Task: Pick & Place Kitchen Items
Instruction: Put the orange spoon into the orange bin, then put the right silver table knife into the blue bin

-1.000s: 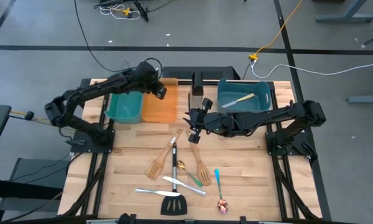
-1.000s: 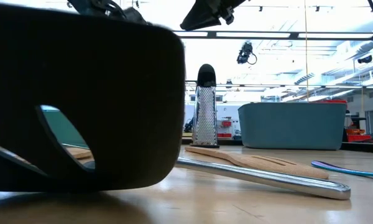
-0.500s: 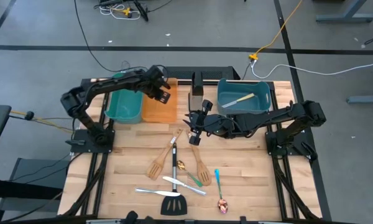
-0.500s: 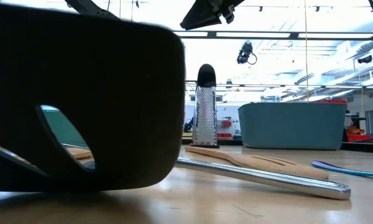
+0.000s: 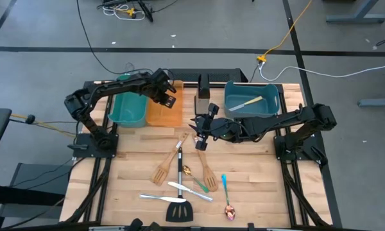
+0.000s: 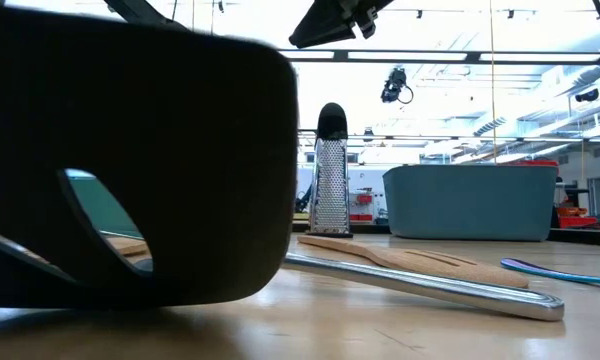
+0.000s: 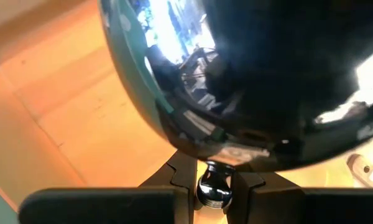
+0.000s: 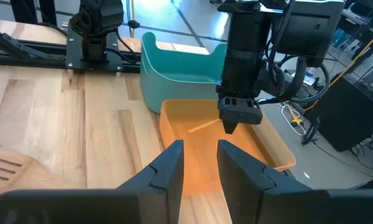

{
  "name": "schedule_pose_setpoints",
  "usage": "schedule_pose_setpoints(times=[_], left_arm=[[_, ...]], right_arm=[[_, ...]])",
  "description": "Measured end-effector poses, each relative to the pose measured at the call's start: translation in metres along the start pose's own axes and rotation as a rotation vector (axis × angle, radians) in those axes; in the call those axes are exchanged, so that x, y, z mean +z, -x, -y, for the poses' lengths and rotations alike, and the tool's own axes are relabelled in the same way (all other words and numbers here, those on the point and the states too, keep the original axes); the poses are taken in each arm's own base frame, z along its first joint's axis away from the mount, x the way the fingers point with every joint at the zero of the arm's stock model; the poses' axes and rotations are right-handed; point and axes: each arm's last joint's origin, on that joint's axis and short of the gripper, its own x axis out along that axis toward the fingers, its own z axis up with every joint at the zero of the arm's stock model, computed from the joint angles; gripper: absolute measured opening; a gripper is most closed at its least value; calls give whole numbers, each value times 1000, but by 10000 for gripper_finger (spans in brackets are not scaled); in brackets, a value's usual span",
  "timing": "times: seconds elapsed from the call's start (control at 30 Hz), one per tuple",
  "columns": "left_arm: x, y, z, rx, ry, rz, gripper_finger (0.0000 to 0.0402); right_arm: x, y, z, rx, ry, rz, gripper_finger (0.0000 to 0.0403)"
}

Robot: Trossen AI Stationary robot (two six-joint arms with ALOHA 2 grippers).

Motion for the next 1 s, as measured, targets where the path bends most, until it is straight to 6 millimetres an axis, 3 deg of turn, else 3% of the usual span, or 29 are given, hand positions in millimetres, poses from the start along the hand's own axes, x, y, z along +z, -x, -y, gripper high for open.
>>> schedule_pose_setpoints(times=[0.3,1.0], left_arm=[[0,0,0,0,19,1,81],[3,1,5,-31,-100,44,73]], right_arm=[[0,0,0,4,2,-3,107],[-7,0,-1,40,-9,-66,107]])
